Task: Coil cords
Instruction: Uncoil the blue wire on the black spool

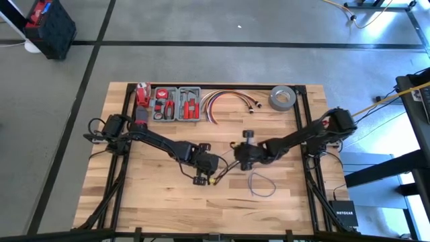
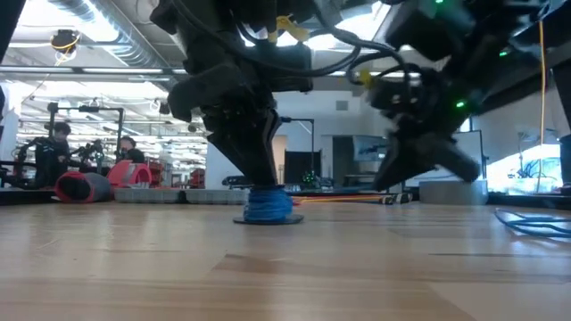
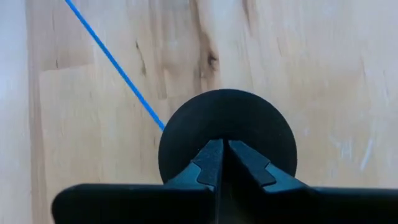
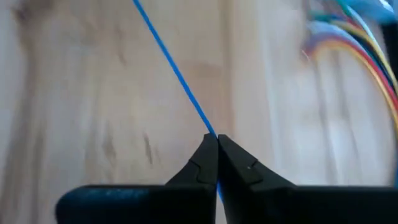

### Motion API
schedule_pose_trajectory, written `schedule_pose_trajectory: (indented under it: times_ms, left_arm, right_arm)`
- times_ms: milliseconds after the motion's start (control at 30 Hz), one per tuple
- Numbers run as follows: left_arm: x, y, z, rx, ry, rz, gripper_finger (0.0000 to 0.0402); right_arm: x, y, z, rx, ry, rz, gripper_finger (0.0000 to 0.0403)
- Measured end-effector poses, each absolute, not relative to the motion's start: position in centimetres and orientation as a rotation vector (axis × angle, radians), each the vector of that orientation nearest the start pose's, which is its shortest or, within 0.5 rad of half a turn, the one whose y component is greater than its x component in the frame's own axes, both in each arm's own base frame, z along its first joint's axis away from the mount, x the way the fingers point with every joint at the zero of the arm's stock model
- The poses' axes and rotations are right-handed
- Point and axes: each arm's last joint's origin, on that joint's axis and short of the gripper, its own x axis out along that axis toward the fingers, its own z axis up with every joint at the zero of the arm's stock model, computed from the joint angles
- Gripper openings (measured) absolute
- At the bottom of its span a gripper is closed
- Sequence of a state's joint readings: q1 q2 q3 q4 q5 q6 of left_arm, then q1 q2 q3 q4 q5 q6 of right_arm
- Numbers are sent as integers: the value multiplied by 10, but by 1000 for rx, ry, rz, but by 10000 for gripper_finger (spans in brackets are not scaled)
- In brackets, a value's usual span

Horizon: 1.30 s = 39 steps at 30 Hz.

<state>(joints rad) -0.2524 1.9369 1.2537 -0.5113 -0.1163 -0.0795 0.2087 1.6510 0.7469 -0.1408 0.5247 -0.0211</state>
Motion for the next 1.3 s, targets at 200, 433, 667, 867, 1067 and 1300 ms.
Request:
schedule_pose_trajectory:
  times_ms: [200, 433, 667, 867, 1067, 1300]
  left_arm:
    - [365, -95, 152, 130, 1190, -79, 17]
    - [362, -96, 151, 126, 1220, -88, 17]
    - [355, -98, 149, 113, 1278, -51, 17]
    - [341, -107, 148, 124, 1393, -29, 17]
    - [328, -123, 147, 156, 1448, -28, 17]
    - [320, -132, 151, 169, 1476, -52, 17]
  right_arm:
    - [239, 35, 136, -332, 1083, -485, 4]
    - [191, 15, 126, -207, 1068, -730, 3]
    - [168, 4, 124, -67, 1002, -878, 3]
    - [157, -5, 127, -41, 992, -928, 3]
    - [146, -16, 126, 11, 984, -1010, 2]
    - [142, -23, 128, 53, 987, -1043, 8]
